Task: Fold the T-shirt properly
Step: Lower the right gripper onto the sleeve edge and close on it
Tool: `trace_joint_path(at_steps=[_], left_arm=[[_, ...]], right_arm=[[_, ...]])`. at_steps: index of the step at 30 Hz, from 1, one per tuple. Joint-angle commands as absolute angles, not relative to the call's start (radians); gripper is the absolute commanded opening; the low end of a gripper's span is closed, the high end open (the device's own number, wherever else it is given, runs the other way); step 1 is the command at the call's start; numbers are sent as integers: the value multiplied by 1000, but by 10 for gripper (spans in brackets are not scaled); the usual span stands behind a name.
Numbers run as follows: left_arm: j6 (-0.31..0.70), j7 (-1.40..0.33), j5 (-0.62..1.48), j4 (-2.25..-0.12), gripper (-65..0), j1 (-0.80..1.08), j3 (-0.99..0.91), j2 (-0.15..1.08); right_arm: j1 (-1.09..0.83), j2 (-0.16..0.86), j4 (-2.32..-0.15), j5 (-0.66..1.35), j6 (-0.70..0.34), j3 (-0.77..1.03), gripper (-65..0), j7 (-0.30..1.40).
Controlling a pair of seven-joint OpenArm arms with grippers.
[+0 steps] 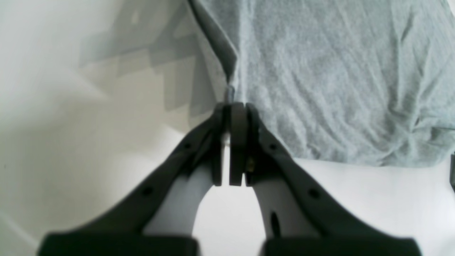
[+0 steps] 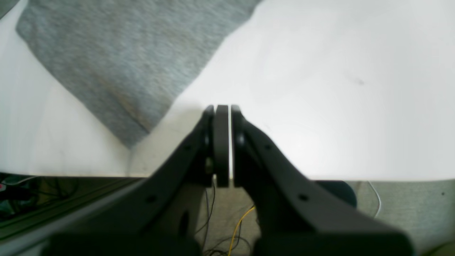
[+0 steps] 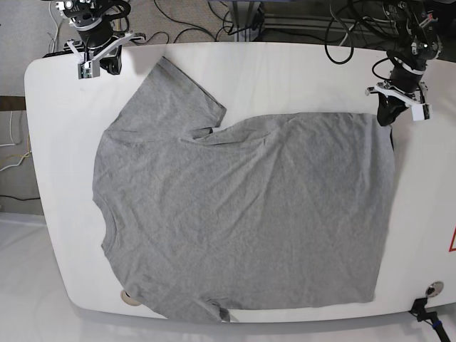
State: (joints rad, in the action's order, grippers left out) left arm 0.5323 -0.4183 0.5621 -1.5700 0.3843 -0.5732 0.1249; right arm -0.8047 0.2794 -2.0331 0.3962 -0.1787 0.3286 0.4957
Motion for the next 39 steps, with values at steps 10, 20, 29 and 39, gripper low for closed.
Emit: trace_joint_path(at_steps=[10,20,29,39], left_arm=[[541,-386,569,-1572,-650,375,-574,134],[544,-412,569,-1572,-650,360,-573,136],[543,-431,570,-1574,-650,331,-572,140],[532,-404,581,-1567,-650,327,-579,137]], right_arm=[[-782,313,-2024,465,-186,416,-650,495],[-670,346,-1915,491,-200,452,-650,502],[-588,356,-1881,544,-234,482,-650,514],[-606,365,-1920,569,-255,463,-464,477]])
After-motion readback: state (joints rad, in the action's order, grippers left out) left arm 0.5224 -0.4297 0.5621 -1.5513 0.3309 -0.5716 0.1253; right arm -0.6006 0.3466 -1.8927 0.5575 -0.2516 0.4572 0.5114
